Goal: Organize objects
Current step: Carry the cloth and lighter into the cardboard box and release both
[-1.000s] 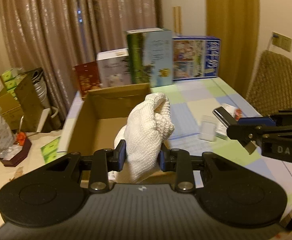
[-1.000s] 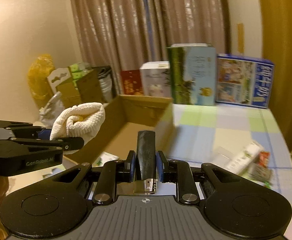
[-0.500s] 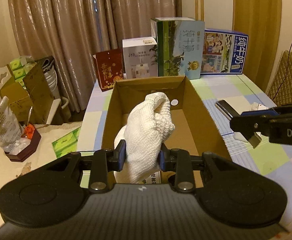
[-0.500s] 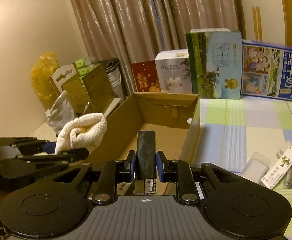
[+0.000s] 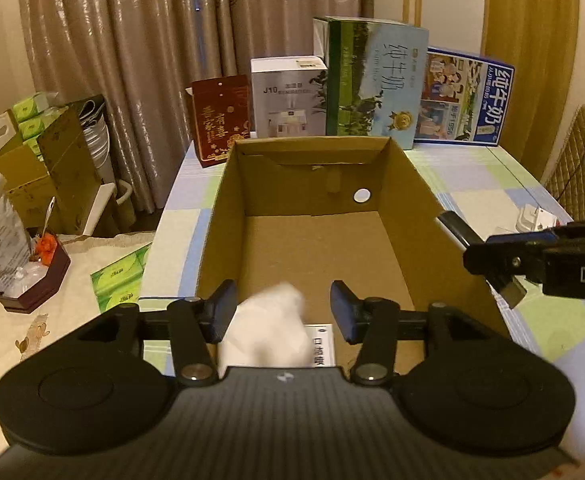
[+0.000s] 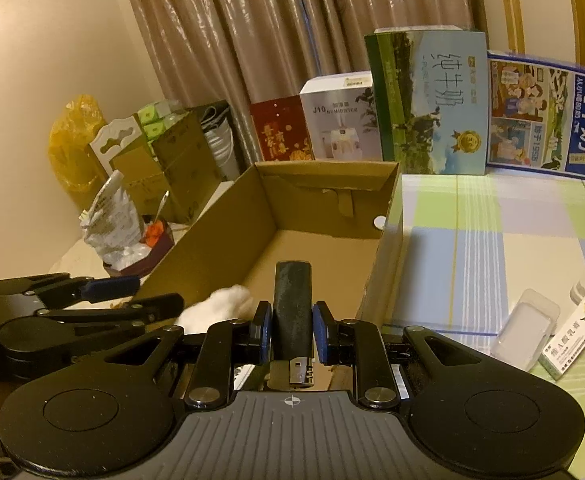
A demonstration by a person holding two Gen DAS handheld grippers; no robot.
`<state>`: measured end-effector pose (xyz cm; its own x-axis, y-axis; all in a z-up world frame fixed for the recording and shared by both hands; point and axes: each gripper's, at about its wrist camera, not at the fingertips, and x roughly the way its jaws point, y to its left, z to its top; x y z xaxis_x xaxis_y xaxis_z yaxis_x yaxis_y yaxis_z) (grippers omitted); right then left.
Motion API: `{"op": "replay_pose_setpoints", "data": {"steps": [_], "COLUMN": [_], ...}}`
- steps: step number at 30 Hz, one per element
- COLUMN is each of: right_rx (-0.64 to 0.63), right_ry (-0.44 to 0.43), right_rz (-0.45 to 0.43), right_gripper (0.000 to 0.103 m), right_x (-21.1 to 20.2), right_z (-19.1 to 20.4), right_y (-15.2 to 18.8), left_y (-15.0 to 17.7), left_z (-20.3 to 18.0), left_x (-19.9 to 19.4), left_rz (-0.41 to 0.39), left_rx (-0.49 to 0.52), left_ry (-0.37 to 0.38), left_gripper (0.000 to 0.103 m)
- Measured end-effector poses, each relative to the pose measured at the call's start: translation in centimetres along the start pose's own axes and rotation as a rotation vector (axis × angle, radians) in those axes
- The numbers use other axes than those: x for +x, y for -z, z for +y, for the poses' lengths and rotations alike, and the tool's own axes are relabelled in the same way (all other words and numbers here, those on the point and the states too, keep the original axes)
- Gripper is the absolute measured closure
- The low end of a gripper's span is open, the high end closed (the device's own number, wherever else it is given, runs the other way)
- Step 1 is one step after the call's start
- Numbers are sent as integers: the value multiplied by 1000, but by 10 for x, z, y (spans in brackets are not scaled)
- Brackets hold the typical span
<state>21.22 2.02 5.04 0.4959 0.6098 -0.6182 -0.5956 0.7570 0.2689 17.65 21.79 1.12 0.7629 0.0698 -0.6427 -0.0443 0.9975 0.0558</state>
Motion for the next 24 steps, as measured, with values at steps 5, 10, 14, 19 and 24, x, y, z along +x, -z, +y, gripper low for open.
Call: {"op": "replay_pose_setpoints", "data": {"steps": [5,10,14,19,24], "right_rx": [6,47,79,102,128], "right_ry": [-7,-38,-36,-22,5], "right_rz": [8,-35,-78,-89,-91], "right_gripper": [84,81,49,48,46], "right_x": [5,4,-6,-28,-60], "right_z": [4,2,-5,-15,-25], "right_y": [0,-4,-6,-2,13], "left_y": [3,5,8,11,14], "left_z": [10,14,16,14,4], "left_x": [-7,-17,-24,-37,-57], "left_rz": [-6,-17,-22,-27,-30], "left_rx": [-22,-32,-47,-71,-87], "left_ry": [-12,-17,-16,-21,-25], "left_gripper": [57,57,57,52,44]}}
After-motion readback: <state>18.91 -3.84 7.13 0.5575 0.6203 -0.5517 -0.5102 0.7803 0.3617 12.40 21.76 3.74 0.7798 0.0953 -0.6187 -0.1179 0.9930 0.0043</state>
